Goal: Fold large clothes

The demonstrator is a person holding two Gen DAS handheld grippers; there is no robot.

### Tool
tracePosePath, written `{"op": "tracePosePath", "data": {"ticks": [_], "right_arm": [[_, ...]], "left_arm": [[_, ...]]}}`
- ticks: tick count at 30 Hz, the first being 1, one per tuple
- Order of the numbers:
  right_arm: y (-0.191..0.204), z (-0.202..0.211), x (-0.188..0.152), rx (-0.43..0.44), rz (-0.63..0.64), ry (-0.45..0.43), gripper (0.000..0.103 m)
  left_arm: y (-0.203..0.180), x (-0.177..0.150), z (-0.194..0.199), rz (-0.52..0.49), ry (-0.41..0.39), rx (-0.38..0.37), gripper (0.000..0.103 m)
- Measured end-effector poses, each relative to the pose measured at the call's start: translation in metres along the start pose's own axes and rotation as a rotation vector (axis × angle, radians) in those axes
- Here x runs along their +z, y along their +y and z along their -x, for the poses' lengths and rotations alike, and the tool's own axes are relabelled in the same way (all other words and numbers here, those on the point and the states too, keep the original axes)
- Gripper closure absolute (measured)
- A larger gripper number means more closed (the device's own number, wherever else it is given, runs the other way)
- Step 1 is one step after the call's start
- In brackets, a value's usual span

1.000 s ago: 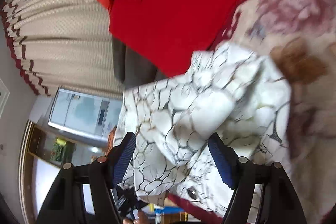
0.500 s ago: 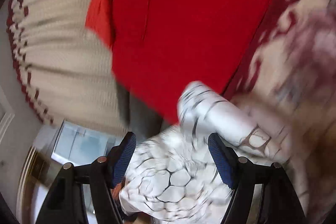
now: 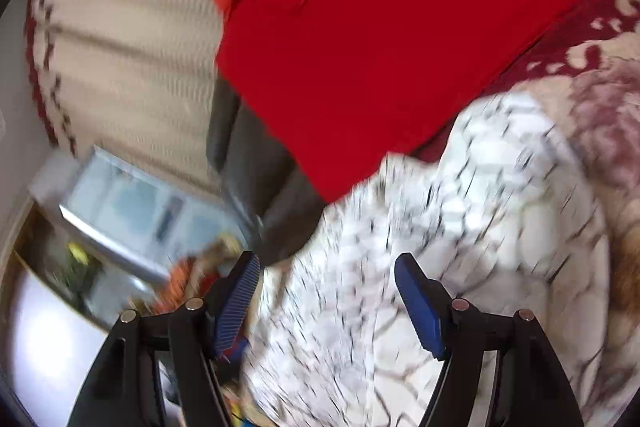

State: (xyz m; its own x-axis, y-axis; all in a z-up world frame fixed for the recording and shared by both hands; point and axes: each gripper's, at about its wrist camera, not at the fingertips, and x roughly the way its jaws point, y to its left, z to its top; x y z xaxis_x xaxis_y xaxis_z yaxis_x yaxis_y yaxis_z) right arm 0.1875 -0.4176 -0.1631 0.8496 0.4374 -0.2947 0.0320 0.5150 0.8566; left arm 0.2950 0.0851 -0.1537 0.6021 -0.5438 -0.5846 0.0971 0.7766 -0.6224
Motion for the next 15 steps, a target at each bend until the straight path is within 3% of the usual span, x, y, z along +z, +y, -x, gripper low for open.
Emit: {"op": "tracePosePath", "data": {"ticks": [6, 8, 10, 11, 12, 15], "right_arm": [[0.018, -0.028, -0.036, -0.025, 0.095, 0.119, 0.036], [0.019, -0.038, -0.044, -0.058, 0.115, 0.148, 0.038], [0.014, -0.045, -0.048, -0.119, 0.120, 0.175, 0.042], [0.006, -0.052, -0.048, -0.180, 0.107, 0.196, 0.049], [-0.004, -0.059, -0.047, -0.241, 0.084, 0.220, 0.064], [-0.027, -0.068, -0.046, -0.305, 0.025, 0.263, 0.076]], "left_arm": [[-0.003, 0.002, -0.023, -0.083, 0.020, 0.148, 0.031], [-0.007, 0.005, -0.035, -0.157, 0.015, 0.265, 0.031], [0.003, 0.012, -0.063, -0.211, 0.067, 0.425, 0.031], [0.011, 0.014, -0.073, -0.201, 0.102, 0.450, 0.031], [0.023, 0.015, -0.084, -0.166, 0.141, 0.463, 0.029], [0.040, 0.012, -0.095, -0.113, 0.158, 0.442, 0.028]]}}
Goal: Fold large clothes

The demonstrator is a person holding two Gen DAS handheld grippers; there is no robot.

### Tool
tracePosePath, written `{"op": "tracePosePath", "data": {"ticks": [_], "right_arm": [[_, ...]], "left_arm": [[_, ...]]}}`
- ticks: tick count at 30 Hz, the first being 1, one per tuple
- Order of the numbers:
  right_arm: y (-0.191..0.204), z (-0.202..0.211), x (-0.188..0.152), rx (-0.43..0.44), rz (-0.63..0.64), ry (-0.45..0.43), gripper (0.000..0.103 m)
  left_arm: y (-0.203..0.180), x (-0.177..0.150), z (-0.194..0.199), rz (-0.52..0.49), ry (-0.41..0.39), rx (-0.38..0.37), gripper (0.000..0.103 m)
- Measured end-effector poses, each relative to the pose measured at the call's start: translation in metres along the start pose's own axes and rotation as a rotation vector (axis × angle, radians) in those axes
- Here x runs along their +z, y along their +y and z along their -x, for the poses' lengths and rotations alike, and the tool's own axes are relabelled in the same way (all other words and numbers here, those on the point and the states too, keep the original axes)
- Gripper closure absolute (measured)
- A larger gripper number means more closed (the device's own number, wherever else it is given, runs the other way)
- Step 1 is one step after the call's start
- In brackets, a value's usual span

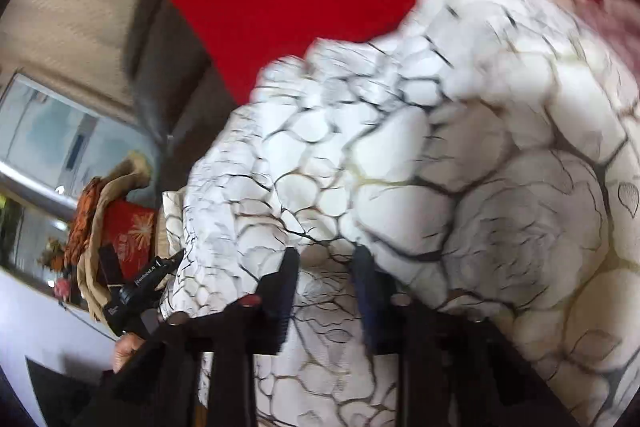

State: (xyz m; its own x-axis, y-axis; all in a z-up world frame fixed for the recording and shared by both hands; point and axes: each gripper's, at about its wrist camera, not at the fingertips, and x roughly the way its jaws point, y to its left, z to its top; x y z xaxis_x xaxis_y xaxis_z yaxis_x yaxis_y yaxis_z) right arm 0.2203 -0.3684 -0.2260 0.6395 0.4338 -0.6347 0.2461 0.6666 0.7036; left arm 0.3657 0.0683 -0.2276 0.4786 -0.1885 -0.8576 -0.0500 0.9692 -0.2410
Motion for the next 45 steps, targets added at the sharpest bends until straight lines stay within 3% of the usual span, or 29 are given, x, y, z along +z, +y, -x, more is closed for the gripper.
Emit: {"op": "tracePosePath", "data": {"ticks": [6, 9, 13, 18, 22, 28, 29, 30, 31, 33, 34, 36, 38, 41, 45], "right_arm": [[0.012, 0.013, -0.007, -0.006, 0.069, -0.049, 0.074], [0.029, 0.034, -0.009, -0.019, 0.117, -0.125, 0.072], [0.036, 0.072, -0.019, -0.126, 0.159, -0.243, 0.072], [0.022, 0.090, -0.033, -0.262, 0.160, -0.270, 0.072], [-0.002, 0.078, -0.047, -0.341, 0.120, -0.184, 0.073], [-0.014, 0.105, -0.072, -0.256, 0.078, -0.230, 0.073], [-0.015, 0.112, -0.076, -0.234, 0.073, -0.243, 0.073], [-0.015, 0.117, -0.079, -0.212, 0.071, -0.260, 0.073], [-0.015, 0.124, -0.084, -0.201, 0.086, -0.281, 0.072], [-0.010, 0.124, -0.090, -0.235, 0.134, -0.272, 0.072], [-0.009, 0.115, -0.092, -0.271, 0.152, -0.232, 0.072], [-0.012, 0.094, -0.093, -0.308, 0.150, -0.158, 0.072], [-0.013, 0.094, -0.093, -0.311, 0.136, -0.163, 0.072], [-0.008, 0.107, -0.082, -0.278, 0.100, -0.204, 0.071], [0.005, 0.119, -0.065, -0.236, 0.123, -0.288, 0.071]], "left_arm": [[0.001, -0.013, 0.045, -0.002, -0.109, -0.014, 0.029], [-0.009, -0.032, 0.083, -0.062, -0.172, -0.074, 0.029], [-0.029, -0.065, 0.110, -0.165, -0.178, -0.080, 0.022], [-0.038, -0.103, 0.100, -0.222, -0.162, -0.003, 0.019], [-0.034, -0.109, 0.071, -0.279, -0.113, 0.042, 0.018], [-0.019, -0.110, 0.081, -0.223, -0.139, 0.008, 0.017], [-0.013, -0.112, 0.081, -0.214, -0.154, 0.055, 0.017], [-0.007, -0.114, 0.077, -0.198, -0.155, 0.075, 0.010], [0.003, -0.116, 0.073, -0.156, -0.143, 0.045, 0.006], [0.028, -0.116, 0.064, -0.008, -0.076, -0.086, 0.006], [0.029, -0.115, 0.066, -0.005, -0.080, -0.096, 0.006], [0.019, -0.116, 0.075, -0.099, -0.129, -0.052, 0.006], [0.012, -0.118, 0.087, -0.143, -0.180, -0.027, 0.007], [0.011, -0.111, 0.110, -0.136, -0.252, -0.059, 0.007], [0.002, -0.092, 0.120, -0.150, -0.253, -0.055, 0.007]]}}
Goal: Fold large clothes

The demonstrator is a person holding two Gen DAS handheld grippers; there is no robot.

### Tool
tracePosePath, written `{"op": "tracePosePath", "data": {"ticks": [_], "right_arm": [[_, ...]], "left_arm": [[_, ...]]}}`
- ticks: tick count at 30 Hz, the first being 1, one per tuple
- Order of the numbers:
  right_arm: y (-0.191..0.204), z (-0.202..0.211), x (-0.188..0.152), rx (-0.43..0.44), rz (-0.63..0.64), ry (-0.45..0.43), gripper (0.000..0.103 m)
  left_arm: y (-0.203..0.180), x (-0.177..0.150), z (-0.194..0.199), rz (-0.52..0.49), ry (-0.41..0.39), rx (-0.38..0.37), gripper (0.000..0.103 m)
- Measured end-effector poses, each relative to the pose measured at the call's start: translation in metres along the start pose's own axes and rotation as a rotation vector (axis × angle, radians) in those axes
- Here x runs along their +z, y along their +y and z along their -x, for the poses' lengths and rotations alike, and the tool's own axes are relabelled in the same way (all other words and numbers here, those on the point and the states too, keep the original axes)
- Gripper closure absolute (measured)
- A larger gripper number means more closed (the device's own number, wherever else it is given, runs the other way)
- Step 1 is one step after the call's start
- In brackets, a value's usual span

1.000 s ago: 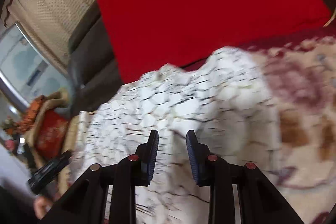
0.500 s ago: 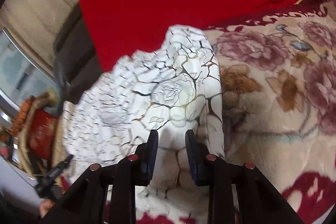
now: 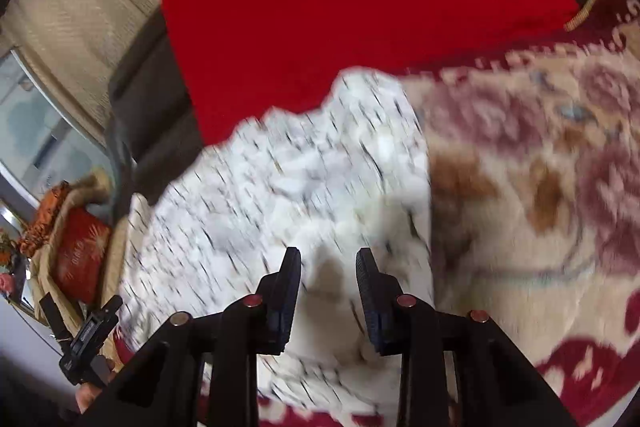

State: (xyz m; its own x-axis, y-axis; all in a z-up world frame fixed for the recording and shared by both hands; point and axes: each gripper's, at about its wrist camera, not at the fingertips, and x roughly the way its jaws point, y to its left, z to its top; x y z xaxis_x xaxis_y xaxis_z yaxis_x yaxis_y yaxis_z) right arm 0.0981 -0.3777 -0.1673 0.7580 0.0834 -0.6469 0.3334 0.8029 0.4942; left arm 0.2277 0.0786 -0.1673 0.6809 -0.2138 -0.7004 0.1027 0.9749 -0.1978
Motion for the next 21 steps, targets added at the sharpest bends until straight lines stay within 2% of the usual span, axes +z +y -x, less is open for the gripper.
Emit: {"op": "tracePosePath", "data": {"ticks": [3, 5, 6, 8, 9, 13, 18, 20, 21], "right_arm": [[0.007, -0.011, 0.006, 0.011, 0.022, -0.004, 0.071], [0.008, -0.033, 0.000, -0.002, 0.016, 0.080, 0.071], [0.007, -0.044, -0.004, -0.023, 0.016, 0.125, 0.070], [0.010, -0.049, -0.008, -0.054, 0.040, 0.119, 0.070], [0.012, -0.048, -0.007, -0.057, 0.051, 0.118, 0.069], [0.009, -0.033, -0.009, -0.004, 0.021, 0.073, 0.068], [0.024, -0.009, -0.014, 0.068, 0.092, -0.015, 0.068], [0.030, -0.009, -0.020, 0.073, 0.106, 0.000, 0.068], [0.031, -0.013, -0.023, 0.064, 0.104, 0.023, 0.068]], "left_arm": [[-0.003, 0.002, -0.026, -0.027, 0.063, 0.085, 0.007], [0.001, -0.007, -0.051, -0.026, 0.134, 0.132, 0.005], [0.010, -0.014, -0.060, 0.023, 0.154, 0.091, 0.004], [0.028, -0.016, -0.063, 0.144, 0.177, 0.020, 0.001], [0.029, -0.013, -0.061, 0.145, 0.173, 0.013, 0.001], [0.022, -0.013, -0.041, 0.099, 0.083, 0.065, 0.002], [0.003, -0.018, 0.008, 0.009, -0.099, 0.095, 0.002], [-0.003, -0.023, 0.021, -0.024, -0.136, 0.115, 0.002], [-0.004, -0.026, 0.019, -0.042, -0.124, 0.138, 0.002]]}}
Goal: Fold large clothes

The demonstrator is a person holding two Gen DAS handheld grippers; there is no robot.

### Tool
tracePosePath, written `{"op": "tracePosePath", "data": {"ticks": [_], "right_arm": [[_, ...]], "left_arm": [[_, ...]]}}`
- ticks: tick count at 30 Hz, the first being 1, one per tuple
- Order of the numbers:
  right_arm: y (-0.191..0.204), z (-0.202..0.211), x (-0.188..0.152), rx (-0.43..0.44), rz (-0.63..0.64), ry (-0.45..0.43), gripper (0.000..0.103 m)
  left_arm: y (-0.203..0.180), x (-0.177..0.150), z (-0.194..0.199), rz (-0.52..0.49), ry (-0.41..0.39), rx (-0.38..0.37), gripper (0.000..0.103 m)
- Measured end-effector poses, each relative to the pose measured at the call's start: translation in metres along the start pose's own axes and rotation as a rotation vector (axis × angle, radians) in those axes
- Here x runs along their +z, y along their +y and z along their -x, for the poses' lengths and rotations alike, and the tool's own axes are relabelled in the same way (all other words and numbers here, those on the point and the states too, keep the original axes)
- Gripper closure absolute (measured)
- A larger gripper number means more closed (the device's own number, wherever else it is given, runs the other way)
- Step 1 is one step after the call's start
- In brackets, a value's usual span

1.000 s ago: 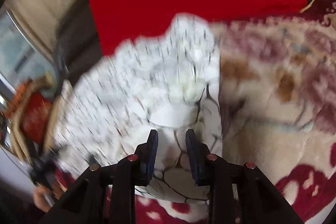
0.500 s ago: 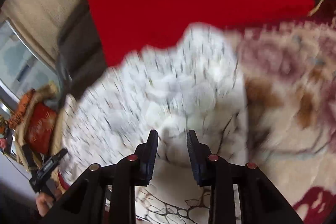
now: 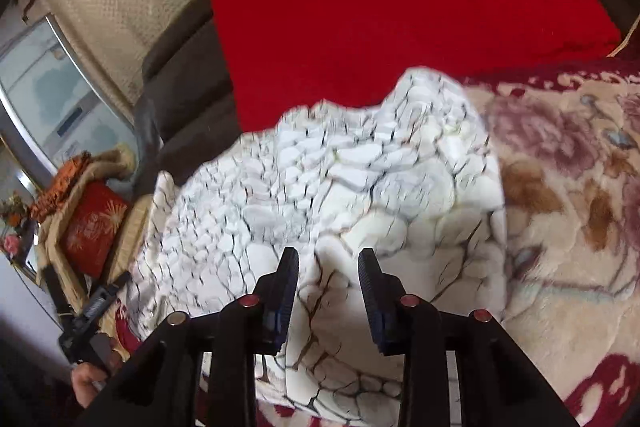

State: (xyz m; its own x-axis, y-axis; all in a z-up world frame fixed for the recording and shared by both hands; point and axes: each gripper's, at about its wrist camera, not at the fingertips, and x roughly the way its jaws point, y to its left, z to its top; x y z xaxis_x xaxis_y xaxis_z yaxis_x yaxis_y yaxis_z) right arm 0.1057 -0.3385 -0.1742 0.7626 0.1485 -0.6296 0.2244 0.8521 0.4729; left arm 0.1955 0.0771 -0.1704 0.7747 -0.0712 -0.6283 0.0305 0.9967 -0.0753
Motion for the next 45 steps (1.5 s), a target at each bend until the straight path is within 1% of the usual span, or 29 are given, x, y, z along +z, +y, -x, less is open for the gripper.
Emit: {"op": "tracePosePath", "data": {"ticks": [1, 2, 3, 4, 5, 7, 10, 13, 14, 16, 20, 21, 23, 25, 27, 28, 29, 30, 31, 32, 34, 35, 37, 38, 39, 40, 42, 43, 45], "right_arm": [[-0.001, -0.005, -0.002, -0.006, -0.008, 0.020, 0.068], [-0.002, -0.011, -0.006, -0.013, -0.019, 0.055, 0.068], [-0.002, -0.016, -0.008, -0.025, -0.023, 0.076, 0.068], [-0.002, -0.017, -0.009, -0.035, -0.021, 0.078, 0.068], [-0.001, -0.015, -0.010, -0.036, -0.016, 0.071, 0.068], [0.001, -0.009, -0.010, -0.024, -0.019, 0.064, 0.068], [0.004, -0.002, -0.010, 0.001, -0.034, 0.048, 0.068], [0.021, 0.006, -0.010, 0.025, 0.020, 0.008, 0.068], [0.027, 0.006, -0.011, 0.034, 0.037, -0.001, 0.068], [0.043, 0.007, -0.013, 0.078, 0.070, -0.006, 0.068], [0.071, -0.007, -0.017, 0.138, 0.110, 0.027, 0.068], [0.079, -0.011, -0.018, 0.157, 0.117, 0.040, 0.068], [0.091, -0.021, -0.021, 0.182, 0.123, 0.065, 0.068], [0.100, -0.041, -0.026, 0.173, 0.118, 0.128, 0.068], [0.101, -0.064, -0.033, 0.105, 0.109, 0.206, 0.069], [0.100, -0.073, -0.037, 0.074, 0.106, 0.233, 0.069], [0.101, -0.074, -0.038, 0.069, 0.103, 0.231, 0.069], [0.102, -0.072, -0.037, 0.067, 0.106, 0.223, 0.069], [0.104, -0.068, -0.036, 0.070, 0.112, 0.220, 0.069], [0.104, -0.067, -0.036, 0.080, 0.107, 0.215, 0.069], [0.098, -0.052, -0.032, 0.130, 0.068, 0.170, 0.069], [0.095, -0.045, -0.028, 0.143, 0.060, 0.143, 0.069], [0.088, -0.027, -0.019, 0.138, 0.057, 0.068, 0.069], [0.081, -0.018, -0.014, 0.128, 0.045, 0.026, 0.069], [0.074, -0.012, -0.009, 0.124, 0.026, 0.001, 0.070], [0.062, -0.007, -0.004, 0.115, -0.016, -0.015, 0.070], [0.041, -0.003, 0.002, 0.100, -0.091, -0.013, 0.068], [0.032, -0.004, 0.003, 0.096, -0.126, -0.008, 0.068], [0.019, -0.009, 0.003, 0.090, -0.176, 0.025, 0.068]], "left_arm": [[-0.001, -0.003, -0.002, -0.012, 0.027, 0.016, 0.002], [-0.001, -0.008, -0.009, -0.018, 0.075, 0.031, 0.002], [0.001, -0.015, -0.022, -0.015, 0.158, 0.037, 0.002], [0.004, -0.019, -0.028, -0.005, 0.207, 0.031, 0.001], [0.011, -0.021, -0.033, 0.036, 0.244, 0.006, 0.001], [0.022, -0.020, -0.025, 0.106, 0.233, -0.028, 0.001], [0.029, -0.015, -0.003, 0.112, 0.153, 0.003, 0.001], [0.040, -0.019, 0.016, 0.158, 0.123, -0.040, 0.001], [0.042, -0.023, 0.019, 0.171, 0.127, -0.057, 0.001], [0.049, -0.031, 0.022, 0.222, 0.153, -0.136, 0.001], [0.052, -0.039, 0.009, 0.304, 0.224, -0.255, 0.001], [0.049, -0.041, 0.007, 0.311, 0.239, -0.268, 0.001], [0.047, -0.043, 0.000, 0.326, 0.266, -0.266, 0.001], [0.046, -0.044, -0.006, 0.345, 0.272, -0.271, 0.001], [0.044, -0.044, -0.010, 0.357, 0.267, -0.279, 0.001], [0.042, -0.044, -0.012, 0.356, 0.266, -0.284, 0.002], [0.040, -0.043, -0.015, 0.358, 0.264, -0.305, 0.002], [0.039, -0.041, -0.018, 0.361, 0.258, -0.326, 0.005], [0.039, -0.037, -0.026, 0.361, 0.254, -0.335, 0.014], [0.037, -0.036, -0.026, 0.353, 0.248, -0.340, 0.020], [0.033, -0.034, -0.026, 0.330, 0.227, -0.327, 0.027], [0.032, -0.033, -0.024, 0.328, 0.216, -0.329, 0.028], [0.031, -0.031, -0.023, 0.332, 0.203, -0.336, 0.028], [0.032, -0.030, -0.023, 0.336, 0.204, -0.337, 0.028], [0.032, -0.029, -0.025, 0.347, 0.209, -0.338, 0.023], [0.033, -0.030, -0.028, 0.369, 0.223, -0.348, 0.017], [0.034, -0.033, -0.037, 0.430, 0.268, -0.385, 0.015], [0.034, -0.033, -0.041, 0.445, 0.281, -0.391, 0.014], [0.031, -0.031, -0.045, 0.455, 0.274, -0.393, 0.014]]}}
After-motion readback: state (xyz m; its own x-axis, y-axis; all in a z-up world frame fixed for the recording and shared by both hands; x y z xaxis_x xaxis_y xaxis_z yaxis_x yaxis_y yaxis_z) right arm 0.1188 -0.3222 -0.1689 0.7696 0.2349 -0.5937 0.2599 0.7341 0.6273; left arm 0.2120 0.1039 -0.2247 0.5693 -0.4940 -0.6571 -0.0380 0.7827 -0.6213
